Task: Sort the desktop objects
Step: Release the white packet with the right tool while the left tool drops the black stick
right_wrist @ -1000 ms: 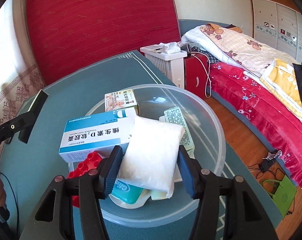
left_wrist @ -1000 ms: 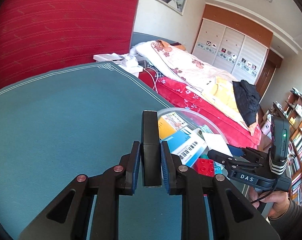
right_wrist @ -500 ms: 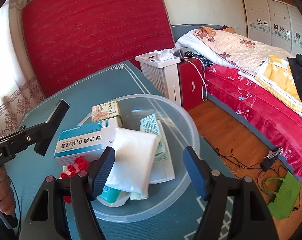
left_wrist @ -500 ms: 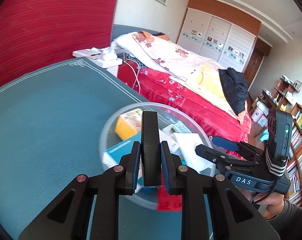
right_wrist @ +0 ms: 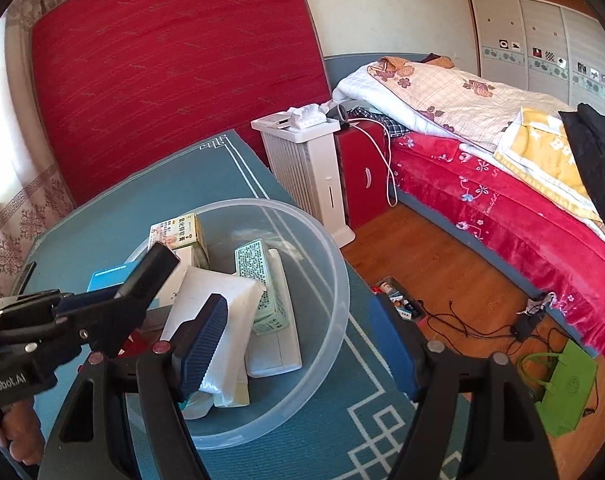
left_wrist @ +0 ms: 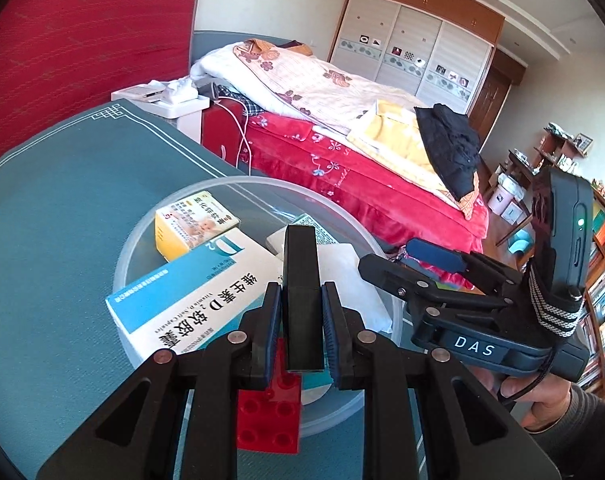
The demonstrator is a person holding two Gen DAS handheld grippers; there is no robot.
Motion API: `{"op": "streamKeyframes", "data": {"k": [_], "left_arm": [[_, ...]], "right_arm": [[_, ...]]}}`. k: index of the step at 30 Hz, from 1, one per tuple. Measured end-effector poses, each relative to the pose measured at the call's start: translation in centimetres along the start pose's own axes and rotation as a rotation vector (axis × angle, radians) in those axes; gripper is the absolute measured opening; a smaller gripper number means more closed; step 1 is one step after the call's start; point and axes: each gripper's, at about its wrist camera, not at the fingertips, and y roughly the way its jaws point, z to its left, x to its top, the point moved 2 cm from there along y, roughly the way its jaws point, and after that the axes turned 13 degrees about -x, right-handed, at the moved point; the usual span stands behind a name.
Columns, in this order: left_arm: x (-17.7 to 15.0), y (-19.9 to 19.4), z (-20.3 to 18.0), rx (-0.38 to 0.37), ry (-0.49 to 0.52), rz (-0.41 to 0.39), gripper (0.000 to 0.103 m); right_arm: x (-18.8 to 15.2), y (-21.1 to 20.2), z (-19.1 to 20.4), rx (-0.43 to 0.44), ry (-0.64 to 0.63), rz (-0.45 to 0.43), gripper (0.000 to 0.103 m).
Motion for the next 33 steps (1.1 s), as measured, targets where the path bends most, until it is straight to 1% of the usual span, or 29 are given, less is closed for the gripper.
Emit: {"op": "streamKeyframes", "data": {"k": [3,5,6,7,9,10,13,14,16,17,18,20,21,22,23,25,26,29,33], "left_arm": [[0.0,0.2,0.3,0.009,-0.008,-0.005,0.022],[-0.1,0.1,0.4,0.011,-0.020,0.000,0.026],[-0.1,-0.2,0.4,0.008,-0.022,-0.002,0.035],[-0.1,-0.4,0.3,0.009,-0.021,-0.007,0.048],[-0.1,-1.4,0.1,0.022,-0.015,-0.047,0.062],[0.0,-1.9,0.1,0.028,-0.012,-0.062,0.065],[0.1,-3.3,0.0,0.054,0.002,-0.100,0.066],[0.0,-3.7,-0.1,0.077,0.009,-0.108,0.066],[-0.1,-4.3,-0.2,0.143,0.028,-0.121,0.066],[-0.3,-4.7,-0.3,0.193,0.045,-0.129,0.066],[-0.3,-4.9,-0.4,0.223,0.055,-0.134,0.067],[-0.6,-5.6,-0.4,0.293,0.069,-0.148,0.075],[-0.7,-6.0,-0.4,0.315,0.069,-0.159,0.081],[-0.7,-6.4,-0.5,0.330,0.068,-0.174,0.084],[-0.8,-7.0,-0.5,0.337,0.068,-0.194,0.084],[-0.8,-7.9,-0.7,0.363,0.062,-0.222,0.086],[-0.8,-8.4,-0.7,0.392,0.057,-0.234,0.086],[-0.8,-9.4,-0.7,0.468,0.038,-0.250,0.088],[-1.2,-10.4,-0.8,0.529,0.018,-0.269,0.088]], "right_arm": [[0.1,-0.1,0.2,-0.002,-0.001,-0.005,0.078],[0.1,-0.2,0.2,-0.006,0.001,-0.009,0.078],[0.2,-0.3,0.1,-0.008,0.004,-0.011,0.079],[0.2,-0.4,0.1,-0.009,0.007,-0.012,0.079],[0.2,-0.4,0.1,-0.009,0.010,-0.013,0.081],[0.2,-0.4,0.1,-0.010,0.010,-0.012,0.081],[0.1,-0.5,0.2,-0.010,0.014,-0.001,0.083],[0.1,-0.6,0.3,-0.008,0.014,0.002,0.083],[0.1,-0.8,0.5,-0.006,0.008,0.004,0.085],[0.0,-0.9,0.7,-0.005,0.003,0.005,0.088],[0.0,-1.1,0.9,-0.004,-0.001,0.006,0.091],[0.0,-1.3,1.0,0.001,0.000,0.007,0.097],[-0.1,-1.5,1.1,0.001,0.002,0.006,0.100],[-0.1,-1.7,1.2,0.002,0.004,0.004,0.101],[-0.1,-2.0,1.2,0.004,0.005,-0.001,0.102],[-0.2,-2.5,1.3,-0.001,0.000,-0.008,0.102],[-0.2,-2.7,1.3,-0.005,-0.003,-0.013,0.102],[-0.3,-3.5,1.5,-0.019,-0.015,-0.021,0.102],[-0.5,-4.1,1.9,-0.034,-0.034,-0.022,0.102]]}}
